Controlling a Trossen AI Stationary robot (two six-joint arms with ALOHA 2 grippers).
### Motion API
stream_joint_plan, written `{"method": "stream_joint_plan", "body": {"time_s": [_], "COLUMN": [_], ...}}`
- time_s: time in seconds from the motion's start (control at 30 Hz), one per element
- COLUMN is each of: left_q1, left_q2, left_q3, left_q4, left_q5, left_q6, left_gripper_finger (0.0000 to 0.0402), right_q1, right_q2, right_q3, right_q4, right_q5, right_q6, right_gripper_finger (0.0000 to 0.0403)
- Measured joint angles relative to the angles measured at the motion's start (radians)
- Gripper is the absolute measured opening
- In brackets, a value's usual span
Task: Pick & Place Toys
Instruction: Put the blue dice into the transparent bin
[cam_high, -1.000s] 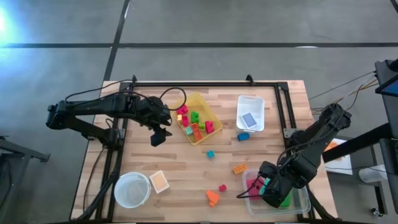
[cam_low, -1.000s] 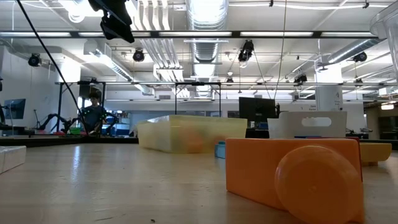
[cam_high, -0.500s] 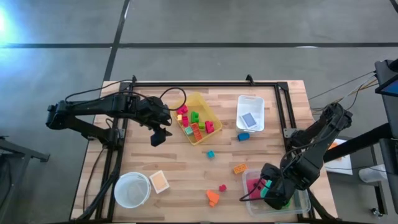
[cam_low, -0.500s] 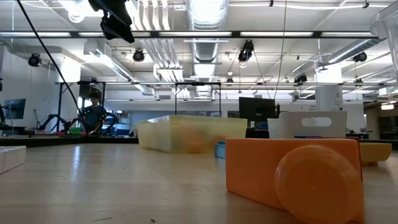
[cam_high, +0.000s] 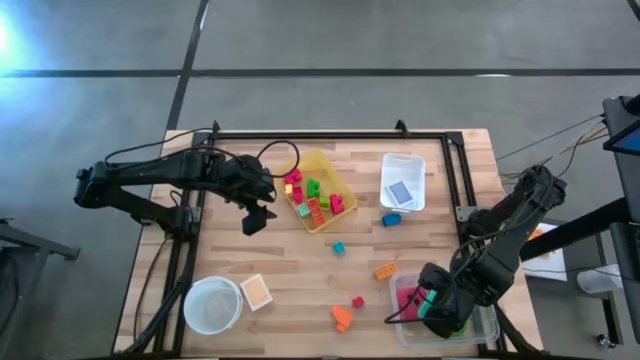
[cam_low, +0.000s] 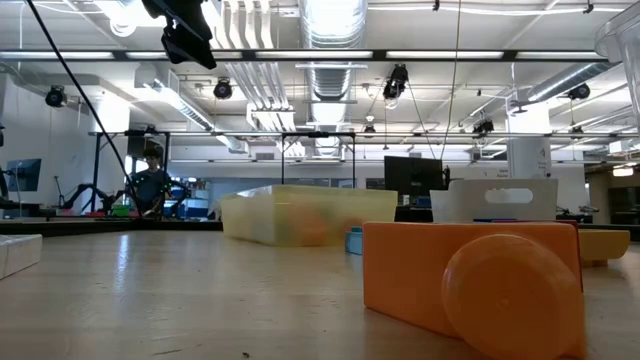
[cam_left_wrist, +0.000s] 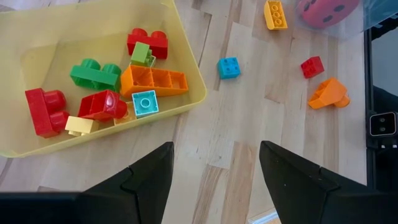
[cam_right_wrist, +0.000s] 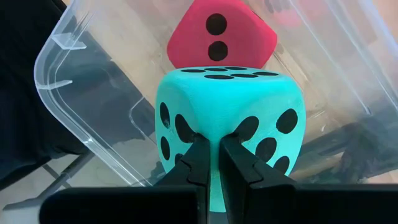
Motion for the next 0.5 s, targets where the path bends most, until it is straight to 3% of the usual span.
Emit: {"method": "stream_joint_plan", "body": {"time_s": [0.27,0.5], "left_q1": [-0.001,-0.001], "left_q2": [0.0,0.0], "left_q3": [0.0,0.0], "left_q4": [0.0,0.0], "left_q5": [0.0,0.0], "left_q6": [0.0,0.0], "left_gripper_finger": [0.024,0.024], "right_q1": [0.0,0.0], "right_q2": [0.0,0.0], "right_q3": [0.0,0.0], "right_q4": [0.001,0.009], "right_q5": [0.0,-0.001], "right_q6": [0.022,0.067], "right_gripper_finger": [0.0014,0.0103]}}
